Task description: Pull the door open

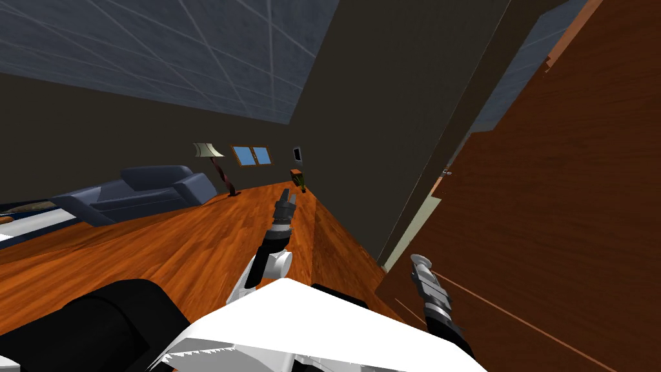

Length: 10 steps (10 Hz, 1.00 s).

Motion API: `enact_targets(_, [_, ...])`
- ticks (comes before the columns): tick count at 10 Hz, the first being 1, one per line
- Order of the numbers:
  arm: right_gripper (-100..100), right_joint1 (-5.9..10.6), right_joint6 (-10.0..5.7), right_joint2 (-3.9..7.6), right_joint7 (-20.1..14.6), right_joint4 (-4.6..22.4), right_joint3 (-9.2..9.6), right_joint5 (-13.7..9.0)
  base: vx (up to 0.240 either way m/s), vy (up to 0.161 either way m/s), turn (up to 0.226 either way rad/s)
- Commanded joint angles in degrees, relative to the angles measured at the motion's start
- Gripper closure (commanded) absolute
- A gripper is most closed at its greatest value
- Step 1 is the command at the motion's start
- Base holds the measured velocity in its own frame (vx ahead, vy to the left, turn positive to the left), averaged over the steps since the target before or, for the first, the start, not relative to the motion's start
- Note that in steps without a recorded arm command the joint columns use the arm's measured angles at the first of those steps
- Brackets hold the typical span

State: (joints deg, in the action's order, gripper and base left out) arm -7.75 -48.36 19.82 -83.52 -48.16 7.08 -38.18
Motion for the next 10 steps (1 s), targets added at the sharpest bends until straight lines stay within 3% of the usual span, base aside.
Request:
enact_targets(1, [100,0.0,0.0,0.0,0.0,0.0,0.0,0.0,-0.106,0.005,0.02])
enact_targets(7, [100,-2.42,-2.05,2.93,-4.31,-1.86,5.27,2.54,-0.232,-0.021,0.099])
enact_targets(9, [100,-2.96,-2.57,3.65,-5.32,-2.3,6.46,3.13,-0.268,-0.023,0.082])
enact_targets(10, [100,-2.62,-2.2,3.34,-4.86,-2.05,6.14,2.98,-0.126,-0.003,0.027])
